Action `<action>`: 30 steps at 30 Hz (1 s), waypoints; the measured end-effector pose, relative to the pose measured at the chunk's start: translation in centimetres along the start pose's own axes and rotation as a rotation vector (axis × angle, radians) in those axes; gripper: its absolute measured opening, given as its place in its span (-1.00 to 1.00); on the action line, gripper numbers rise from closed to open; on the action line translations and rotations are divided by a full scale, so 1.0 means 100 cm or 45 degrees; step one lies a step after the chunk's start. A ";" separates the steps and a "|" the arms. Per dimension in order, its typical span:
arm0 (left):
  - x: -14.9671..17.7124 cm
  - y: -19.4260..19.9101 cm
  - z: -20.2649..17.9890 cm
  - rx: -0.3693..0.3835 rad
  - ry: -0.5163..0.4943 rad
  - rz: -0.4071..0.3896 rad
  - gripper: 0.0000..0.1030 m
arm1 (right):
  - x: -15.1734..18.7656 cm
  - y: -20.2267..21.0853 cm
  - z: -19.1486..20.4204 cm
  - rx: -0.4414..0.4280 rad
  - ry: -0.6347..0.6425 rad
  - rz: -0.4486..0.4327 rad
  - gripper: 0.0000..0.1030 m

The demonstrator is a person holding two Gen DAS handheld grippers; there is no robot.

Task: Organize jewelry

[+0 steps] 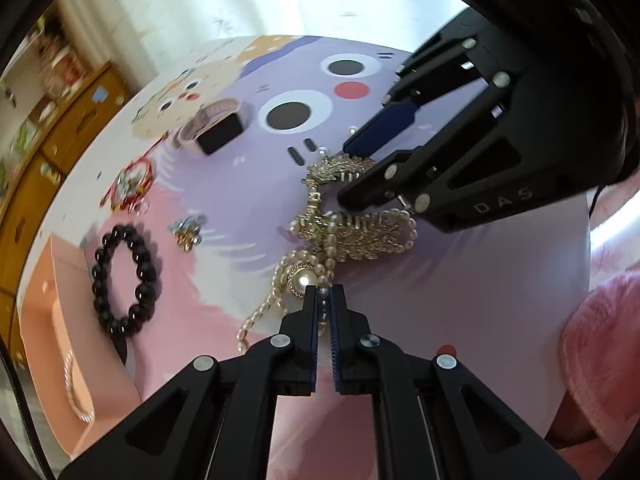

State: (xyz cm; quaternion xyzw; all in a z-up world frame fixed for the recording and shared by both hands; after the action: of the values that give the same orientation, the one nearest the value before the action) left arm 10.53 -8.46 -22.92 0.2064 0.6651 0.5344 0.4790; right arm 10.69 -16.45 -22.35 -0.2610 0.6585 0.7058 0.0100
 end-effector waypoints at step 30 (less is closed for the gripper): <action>-0.058 0.184 0.071 0.115 0.695 -0.654 -1.00 | -0.010 0.014 0.009 0.149 0.025 -0.104 -0.76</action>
State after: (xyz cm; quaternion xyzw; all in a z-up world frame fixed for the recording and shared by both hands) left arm 14.92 -3.08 -3.58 -0.0962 0.8212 0.4024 0.3930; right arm 10.75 -15.47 -20.71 -0.2934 0.6874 0.6627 0.0476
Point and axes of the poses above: each gripper's, at about its wrist camera, not at the fingertips, and y roughly against the way its jaws point, z to its left, x to its underside, the point moved 2 cm from there along -y, roughly the way its jaws point, and after that the axes turned 7 degrees about y, right-handed, at the moved point
